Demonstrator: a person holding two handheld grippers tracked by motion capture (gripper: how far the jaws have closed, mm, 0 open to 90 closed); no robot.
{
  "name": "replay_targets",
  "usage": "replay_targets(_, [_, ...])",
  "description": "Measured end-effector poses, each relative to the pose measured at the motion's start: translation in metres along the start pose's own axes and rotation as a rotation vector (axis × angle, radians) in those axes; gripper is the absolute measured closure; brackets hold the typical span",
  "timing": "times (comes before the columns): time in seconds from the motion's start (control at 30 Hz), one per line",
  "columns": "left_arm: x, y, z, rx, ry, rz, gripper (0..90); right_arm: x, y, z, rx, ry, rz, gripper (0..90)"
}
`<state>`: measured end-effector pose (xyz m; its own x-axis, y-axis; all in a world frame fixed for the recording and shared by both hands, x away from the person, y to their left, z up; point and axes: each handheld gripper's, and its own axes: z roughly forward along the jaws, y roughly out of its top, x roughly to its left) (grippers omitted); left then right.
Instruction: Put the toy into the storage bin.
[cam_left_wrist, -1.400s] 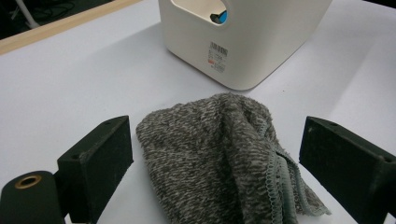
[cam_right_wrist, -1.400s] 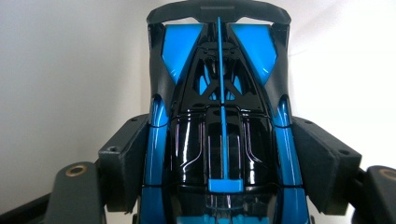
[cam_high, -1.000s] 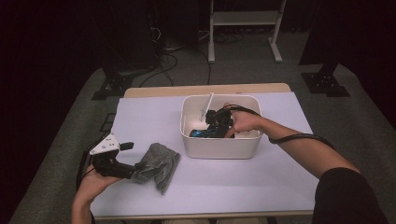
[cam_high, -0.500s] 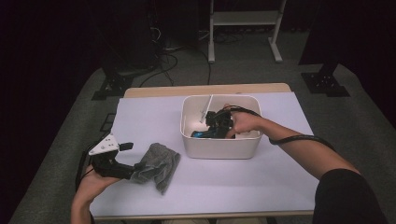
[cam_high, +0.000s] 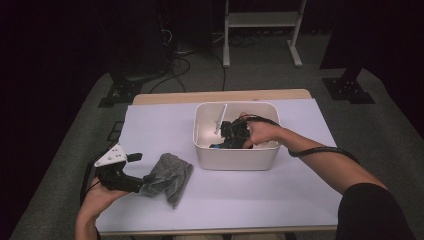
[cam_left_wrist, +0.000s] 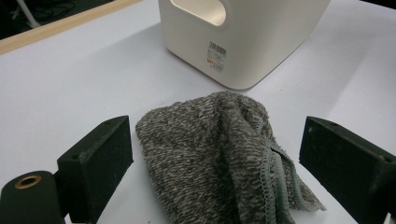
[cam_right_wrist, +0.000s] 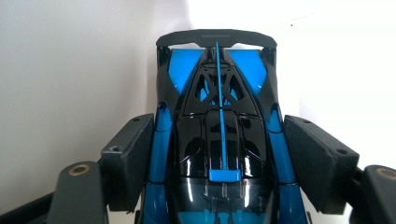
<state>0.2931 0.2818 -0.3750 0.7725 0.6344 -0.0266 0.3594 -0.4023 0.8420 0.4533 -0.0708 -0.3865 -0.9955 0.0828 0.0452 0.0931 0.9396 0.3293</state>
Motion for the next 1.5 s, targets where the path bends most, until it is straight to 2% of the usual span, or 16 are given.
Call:
replay_targets(0.1, [0.0,0.001,0.0,-0.002,-0.002,0.002,8.6,0.001,0.0,0.0,-0.003,0.0,-0.003,25.6])
replay_targets(0.17, [0.0,0.001,0.0,-0.001,-0.004,0.004,8.6,0.0,0.0,-0.004,-0.038,-0.001,-0.004,22.5])
replay_targets(0.3, [0.0,0.0,0.002,0.005,-0.008,0.004,8.6,-0.002,-0.001,-0.007,-0.039,0.026,0.016,23.5])
replay_targets(0.4, [0.0,0.001,0.001,0.003,-0.006,0.005,8.6,-0.002,-0.002,-0.007,-0.04,0.024,0.016,24.5])
replay_targets(0.57, [-0.001,0.001,0.0,-0.004,-0.003,0.006,8.1,0.0,-0.001,-0.01,-0.044,-0.002,0.018,25.0])
replay_targets(0.87, [-0.003,0.003,0.001,-0.005,-0.007,0.015,8.1,0.001,-0.002,-0.021,-0.076,-0.017,0.035,26.1])
replay_targets(1.03, [-0.004,0.002,0.001,-0.005,-0.007,0.016,8.1,0.001,-0.003,-0.033,-0.116,0.004,0.047,26.8])
replay_targets(1.5, [-0.005,0.001,0.0,-0.008,-0.001,0.011,8.1,0.004,-0.013,-0.075,-0.213,0.003,0.078,26.3])
